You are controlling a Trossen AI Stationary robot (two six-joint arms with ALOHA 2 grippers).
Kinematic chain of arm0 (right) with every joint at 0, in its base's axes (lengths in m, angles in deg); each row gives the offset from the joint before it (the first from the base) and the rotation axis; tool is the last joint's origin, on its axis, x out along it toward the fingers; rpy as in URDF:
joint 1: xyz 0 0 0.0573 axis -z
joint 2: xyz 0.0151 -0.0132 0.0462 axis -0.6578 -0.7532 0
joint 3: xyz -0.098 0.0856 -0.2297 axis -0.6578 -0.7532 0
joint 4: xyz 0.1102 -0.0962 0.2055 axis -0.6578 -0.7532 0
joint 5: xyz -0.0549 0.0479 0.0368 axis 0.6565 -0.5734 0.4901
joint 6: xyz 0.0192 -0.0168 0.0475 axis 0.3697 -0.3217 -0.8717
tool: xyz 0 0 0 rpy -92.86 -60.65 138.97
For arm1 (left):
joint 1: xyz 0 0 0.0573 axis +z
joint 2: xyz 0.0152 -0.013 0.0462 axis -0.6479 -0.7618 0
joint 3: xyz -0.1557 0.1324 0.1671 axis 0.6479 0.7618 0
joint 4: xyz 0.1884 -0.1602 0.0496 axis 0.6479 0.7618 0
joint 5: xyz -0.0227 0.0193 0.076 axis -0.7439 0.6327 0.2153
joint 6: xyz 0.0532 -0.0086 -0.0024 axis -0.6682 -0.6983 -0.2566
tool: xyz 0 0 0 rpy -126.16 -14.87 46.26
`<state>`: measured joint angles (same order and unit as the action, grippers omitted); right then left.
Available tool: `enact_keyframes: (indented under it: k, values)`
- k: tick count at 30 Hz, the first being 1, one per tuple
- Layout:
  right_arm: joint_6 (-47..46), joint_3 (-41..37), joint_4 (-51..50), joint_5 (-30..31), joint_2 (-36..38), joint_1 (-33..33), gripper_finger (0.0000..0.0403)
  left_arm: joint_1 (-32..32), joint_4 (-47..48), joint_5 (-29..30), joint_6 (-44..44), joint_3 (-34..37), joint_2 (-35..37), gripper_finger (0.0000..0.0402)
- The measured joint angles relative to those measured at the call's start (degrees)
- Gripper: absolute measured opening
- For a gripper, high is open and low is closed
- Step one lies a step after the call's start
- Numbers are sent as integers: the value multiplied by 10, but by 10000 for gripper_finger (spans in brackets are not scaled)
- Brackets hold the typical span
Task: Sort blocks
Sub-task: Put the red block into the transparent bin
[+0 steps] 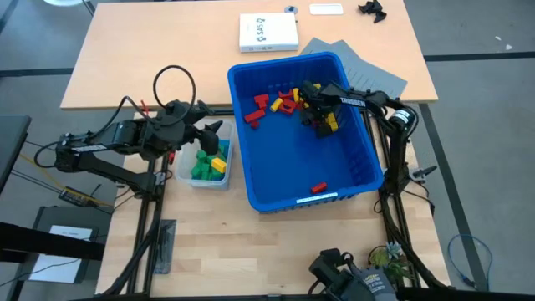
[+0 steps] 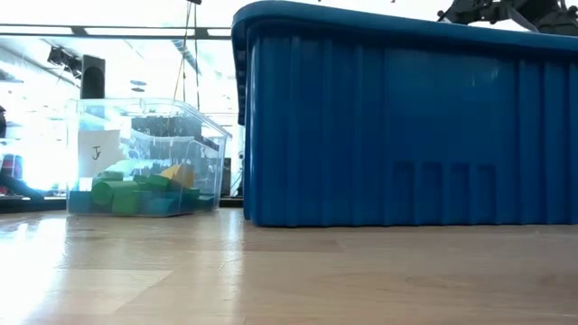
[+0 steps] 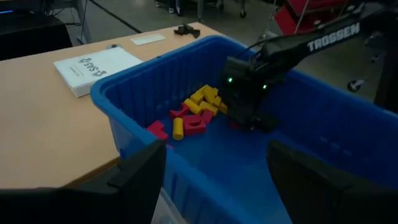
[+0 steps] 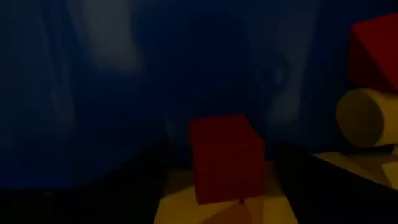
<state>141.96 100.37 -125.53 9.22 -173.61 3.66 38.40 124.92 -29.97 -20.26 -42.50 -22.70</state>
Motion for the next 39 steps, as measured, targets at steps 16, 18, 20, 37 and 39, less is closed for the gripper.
enact_keyframes:
  k: [16,18,20,37,39]
  values:
    - [-12,-1,14,-38,63,-15,127,0,-53,-2,0,0,0,286]
    - [-18,-1,22,-53,92,-22,127,0,-53,-3,0,0,0,286]
    - [-31,-1,26,-77,126,-31,127,0,-53,-3,0,0,0,286]
    - [-367,0,258,-200,281,-193,127,0,-56,-3,0,0,0,286]
    - [-415,0,305,-208,266,-217,127,0,-76,-3,0,0,0,286]
